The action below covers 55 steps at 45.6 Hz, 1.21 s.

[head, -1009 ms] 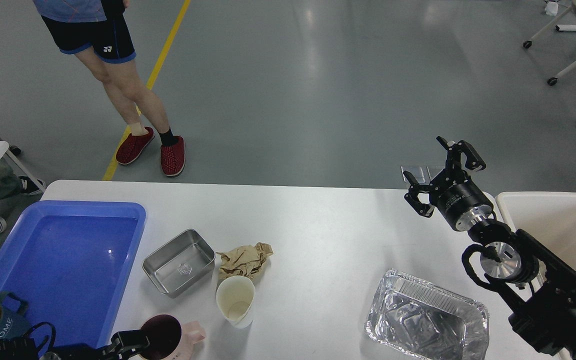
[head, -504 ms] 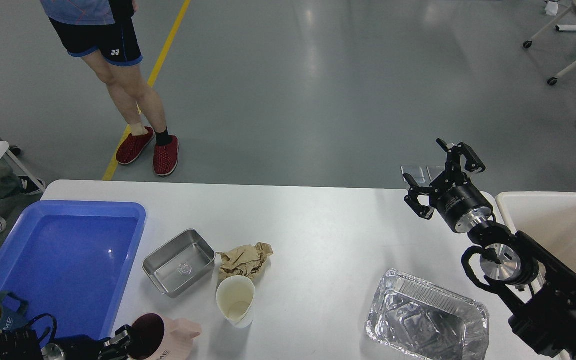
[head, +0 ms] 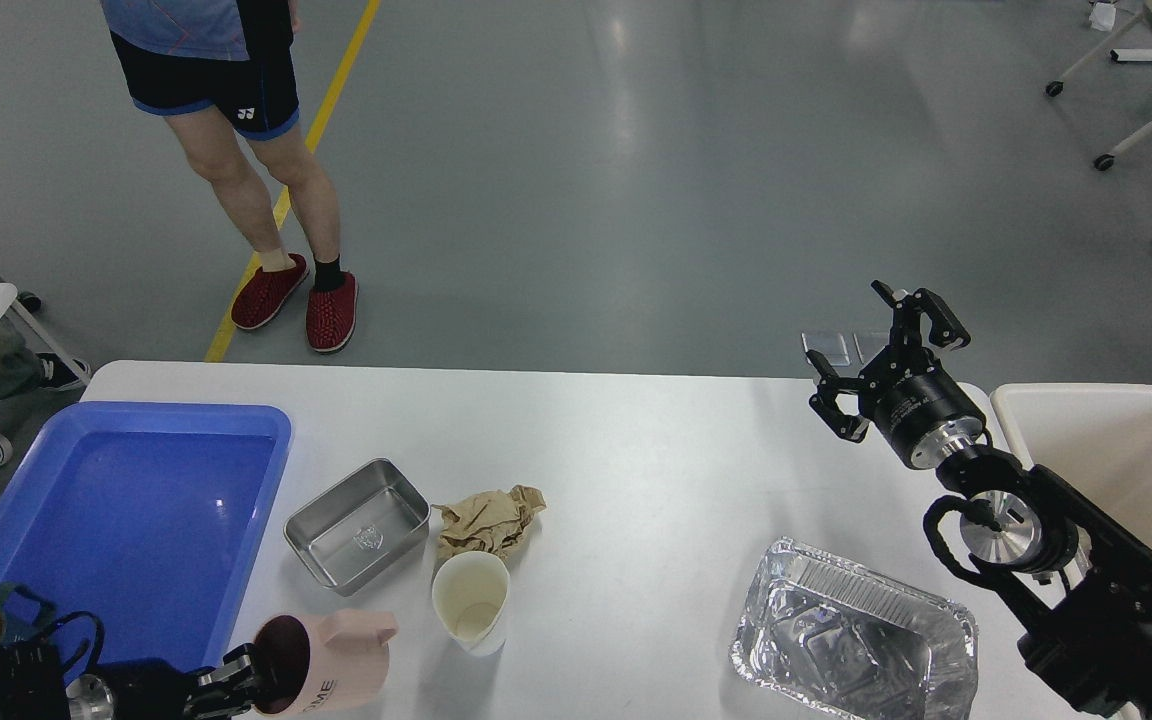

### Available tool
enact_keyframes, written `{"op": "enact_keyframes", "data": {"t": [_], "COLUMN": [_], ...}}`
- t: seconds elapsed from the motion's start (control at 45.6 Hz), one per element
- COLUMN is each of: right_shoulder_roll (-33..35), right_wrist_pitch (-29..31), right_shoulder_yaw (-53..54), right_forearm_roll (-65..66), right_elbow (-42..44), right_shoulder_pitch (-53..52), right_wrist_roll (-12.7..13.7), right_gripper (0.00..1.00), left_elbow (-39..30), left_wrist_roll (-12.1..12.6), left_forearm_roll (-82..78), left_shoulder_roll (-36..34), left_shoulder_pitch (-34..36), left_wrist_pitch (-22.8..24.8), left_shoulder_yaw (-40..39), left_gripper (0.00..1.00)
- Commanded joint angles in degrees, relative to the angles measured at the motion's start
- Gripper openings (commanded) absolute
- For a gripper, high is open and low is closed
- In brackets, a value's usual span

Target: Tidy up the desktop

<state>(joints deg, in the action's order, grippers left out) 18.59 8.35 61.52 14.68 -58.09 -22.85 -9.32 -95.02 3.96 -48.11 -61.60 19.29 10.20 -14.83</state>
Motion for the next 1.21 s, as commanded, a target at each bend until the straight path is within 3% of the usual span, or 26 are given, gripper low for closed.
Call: {"op": "enact_keyframes", "data": {"t": [0.0, 0.46, 0.68, 0.789, 0.943, 1.184], "right_shoulder_roll": [-0.04, -0.04, -0.74, -0.83, -0.83, -1.19], "right_wrist_pitch": [0.0, 0.0, -0.09, -0.18, -0.18, -0.18], "right_shoulder_yaw": [0.0, 0.0, 0.0, 0.0, 0.0, 0.0], "right_forearm_roll": [0.0, 0.0, 0.09, 0.09, 0.09, 0.09], "right_elbow": [0.17, 0.08, 0.17, 0.17, 0.17, 0.17], "right_shoulder_pitch": [0.08, 0.34, 0.26, 0.26, 0.26, 0.43], "right_wrist_roll": [0.0, 0.0, 0.0, 0.0, 0.0, 0.0], "right_gripper": [1.0, 1.0, 1.0, 1.0, 1.0, 1.0], "left_elbow": [-3.41, -4.47, -4.29, -4.12, -3.77, 0.89], "left_wrist_roll": [-0.35, -6.85, -6.94, -6.77, -6.33, -3.26], "left_forearm_roll": [-0.15, 6.79, 12.95, 13.39, 13.48, 13.39], "left_shoulder_roll": [-7.29, -33.75, -42.9, -44.13, -42.73, -31.4], "left_shoulder_pitch": [1.45, 2.68, 6.28, 9.18, 9.63, 8.57], "left_wrist_pitch": [2.01, 16.86, 24.86, 27.24, 26.63, 20.92], "left_shoulder_yaw": [-0.73, -12.41, -15.67, -15.41, -14.7, -7.68], "left_gripper": [0.02, 0.04, 0.05, 0.05, 0.05, 0.06]}}
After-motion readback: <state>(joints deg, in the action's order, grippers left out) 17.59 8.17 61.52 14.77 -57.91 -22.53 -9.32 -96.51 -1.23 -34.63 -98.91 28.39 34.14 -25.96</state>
